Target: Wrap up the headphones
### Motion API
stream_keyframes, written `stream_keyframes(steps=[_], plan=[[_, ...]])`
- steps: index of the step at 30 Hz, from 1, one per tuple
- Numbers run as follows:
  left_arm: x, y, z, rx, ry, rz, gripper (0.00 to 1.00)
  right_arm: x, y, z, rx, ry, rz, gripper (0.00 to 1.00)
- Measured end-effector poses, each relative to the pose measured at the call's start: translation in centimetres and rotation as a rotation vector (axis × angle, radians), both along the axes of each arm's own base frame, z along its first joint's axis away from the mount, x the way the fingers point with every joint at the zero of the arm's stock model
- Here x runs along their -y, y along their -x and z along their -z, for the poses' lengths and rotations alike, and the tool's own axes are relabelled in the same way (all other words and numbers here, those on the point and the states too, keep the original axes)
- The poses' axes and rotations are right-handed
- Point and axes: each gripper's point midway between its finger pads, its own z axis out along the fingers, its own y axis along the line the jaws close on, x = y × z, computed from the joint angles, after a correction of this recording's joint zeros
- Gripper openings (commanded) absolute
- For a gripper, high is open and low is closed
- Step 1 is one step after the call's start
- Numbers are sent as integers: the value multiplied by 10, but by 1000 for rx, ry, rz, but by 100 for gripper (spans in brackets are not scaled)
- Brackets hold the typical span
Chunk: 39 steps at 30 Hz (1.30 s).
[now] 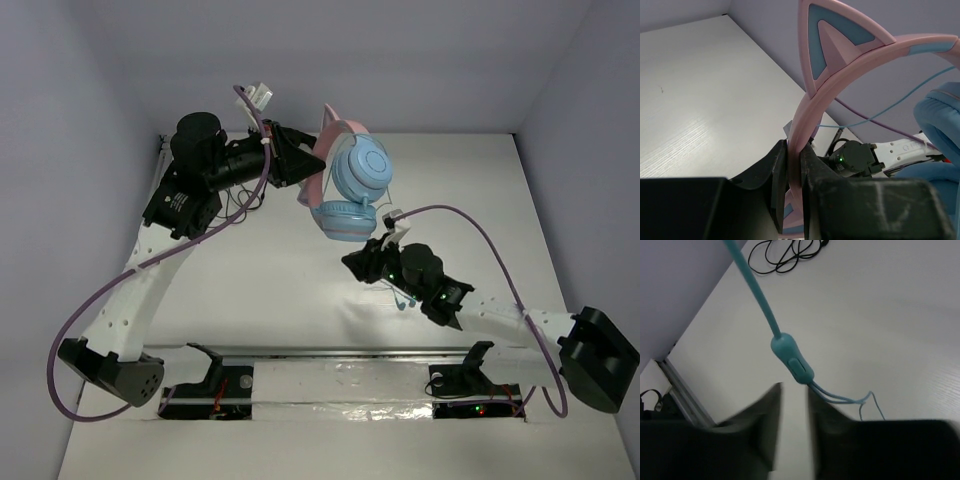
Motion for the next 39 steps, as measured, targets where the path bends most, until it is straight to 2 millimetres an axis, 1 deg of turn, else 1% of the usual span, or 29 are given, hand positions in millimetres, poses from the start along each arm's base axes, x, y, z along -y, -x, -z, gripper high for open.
stream_keyframes(steps=[3, 4, 6, 9, 10, 12, 13, 15, 16, 20, 22, 28, 32, 36, 39], plan=[[0, -1, 0, -4, -3, -5, 0, 1, 5, -5, -4, -12, -14, 4], [0, -2, 0, -5, -4, -6, 0, 2, 8, -10, 1, -21, -20, 4], [0, -4, -1, -4, -4, -14, 0, 7, 13, -22, 17, -49, -25, 4], [0, -7, 0, -8, -6, -23, 0, 20, 22, -35, 35, -91, -10, 11], [1, -8, 0, -8, -6, -24, 0, 24, 24, -37, 36, -102, 3, 19], [1, -10, 0, -11, -8, -26, 0, 29, 23, -37, 22, -110, 33, 38], [1, -11, 0, -10, -7, -27, 0, 31, 21, -34, 15, -105, 51, 50], [2, -12, -1, -10, -7, -27, 0, 33, 17, -24, -9, -80, 79, 58], [2, -12, -1, -9, -7, -27, 0, 33, 14, -16, -24, -61, 91, 65], [2, -12, -1, -9, -6, -25, 0, 32, 4, 11, -74, 14, 130, 65], [2, -11, -1, -10, -6, -22, 0, 31, -2, 19, -89, 42, 150, 64], [2, -11, -4, -5, -4, -21, 0, 32, -10, 24, -94, 61, 191, 59], [2, -10, -8, 2, 0, -21, 0, 35, -13, 30, -102, 76, 217, 62], [2, -9, -9, 4, 1, -18, 0, 30, -20, 42, -117, 104, 229, 61], [2, -9, -9, 3, 1, -18, 0, 26, -25, 53, -125, 124, 234, 56]])
